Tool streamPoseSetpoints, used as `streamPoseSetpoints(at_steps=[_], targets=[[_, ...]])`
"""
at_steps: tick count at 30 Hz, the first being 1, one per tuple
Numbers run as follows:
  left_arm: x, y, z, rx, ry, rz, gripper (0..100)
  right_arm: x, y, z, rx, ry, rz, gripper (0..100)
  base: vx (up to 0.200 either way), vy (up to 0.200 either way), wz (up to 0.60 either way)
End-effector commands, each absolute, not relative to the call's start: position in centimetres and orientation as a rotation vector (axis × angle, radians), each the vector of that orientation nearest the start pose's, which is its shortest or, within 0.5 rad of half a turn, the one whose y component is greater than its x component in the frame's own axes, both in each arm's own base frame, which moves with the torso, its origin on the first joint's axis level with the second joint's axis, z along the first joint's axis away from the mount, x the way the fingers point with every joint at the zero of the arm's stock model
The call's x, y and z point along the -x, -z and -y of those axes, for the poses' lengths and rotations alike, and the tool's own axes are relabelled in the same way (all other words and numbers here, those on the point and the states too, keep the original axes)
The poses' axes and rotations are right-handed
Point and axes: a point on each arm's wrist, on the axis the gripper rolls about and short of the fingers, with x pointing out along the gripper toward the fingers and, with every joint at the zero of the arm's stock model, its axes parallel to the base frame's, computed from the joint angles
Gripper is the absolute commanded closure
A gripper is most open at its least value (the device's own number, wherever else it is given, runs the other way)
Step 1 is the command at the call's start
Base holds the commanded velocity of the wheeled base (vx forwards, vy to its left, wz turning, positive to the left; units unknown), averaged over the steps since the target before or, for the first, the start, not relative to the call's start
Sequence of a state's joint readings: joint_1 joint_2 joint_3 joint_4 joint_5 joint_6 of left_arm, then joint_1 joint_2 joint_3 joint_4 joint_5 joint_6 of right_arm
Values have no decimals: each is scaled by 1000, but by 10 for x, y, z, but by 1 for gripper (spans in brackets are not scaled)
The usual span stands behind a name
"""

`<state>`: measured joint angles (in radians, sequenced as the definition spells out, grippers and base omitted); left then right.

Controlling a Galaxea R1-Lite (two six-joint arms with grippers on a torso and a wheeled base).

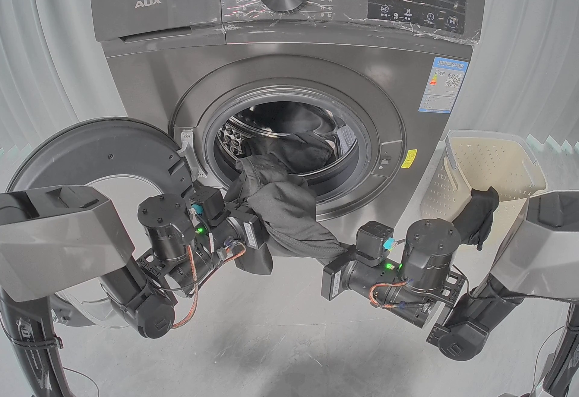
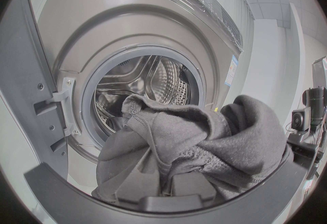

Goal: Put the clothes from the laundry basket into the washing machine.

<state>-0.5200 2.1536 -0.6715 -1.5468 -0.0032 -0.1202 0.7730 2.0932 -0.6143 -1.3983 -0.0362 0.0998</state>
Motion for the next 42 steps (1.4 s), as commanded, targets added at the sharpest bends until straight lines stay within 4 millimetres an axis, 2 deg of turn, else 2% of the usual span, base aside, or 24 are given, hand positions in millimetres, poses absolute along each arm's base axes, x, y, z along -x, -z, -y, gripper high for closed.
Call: streamPoseSetpoints(at_steps=[1,7,8,12,16,18,22,25,26,29,32,35,42], targets=[[-305,-99,176,139,532,51,100,-247,-77,-239,-54,-727,-133,100,0,0,0],[-302,-102,174,141,530,52,100,-247,-77,-243,-54,-736,-130,100,0,0,0],[-302,-102,174,141,530,52,100,-247,-77,-243,-54,-736,-130,0,0,0,0],[-300,-106,173,141,529,62,100,-244,-76,-240,-59,-732,-147,0,0,0,0],[-292,-116,170,149,537,82,100,-226,-60,-221,-3,-736,-247,0,0,0,0],[-285,-125,168,154,545,99,100,-210,-48,-210,34,-760,-317,0,0,0,0],[-269,-132,165,150,569,101,100,-197,-41,-201,62,-780,-372,0,0,0,0],[-258,-132,161,141,578,85,100,-197,-44,-200,57,-776,-362,0,0,0,0],[-246,-135,158,141,590,79,100,-203,-48,-199,40,-750,-335,0,0,0,0],[-231,-141,152,149,602,83,100,-214,-57,-197,-2,-688,-262,0,0,0,0],[-225,-144,145,132,588,94,100,-224,-64,-192,-65,-641,-208,0,0,0,0],[-223,-145,141,122,577,99,100,-223,-65,-188,-83,-632,-203,0,0,0,0],[-218,-135,136,105,561,52,100,-234,-68,-173,-106,-569,-195,0,0,0,0]])
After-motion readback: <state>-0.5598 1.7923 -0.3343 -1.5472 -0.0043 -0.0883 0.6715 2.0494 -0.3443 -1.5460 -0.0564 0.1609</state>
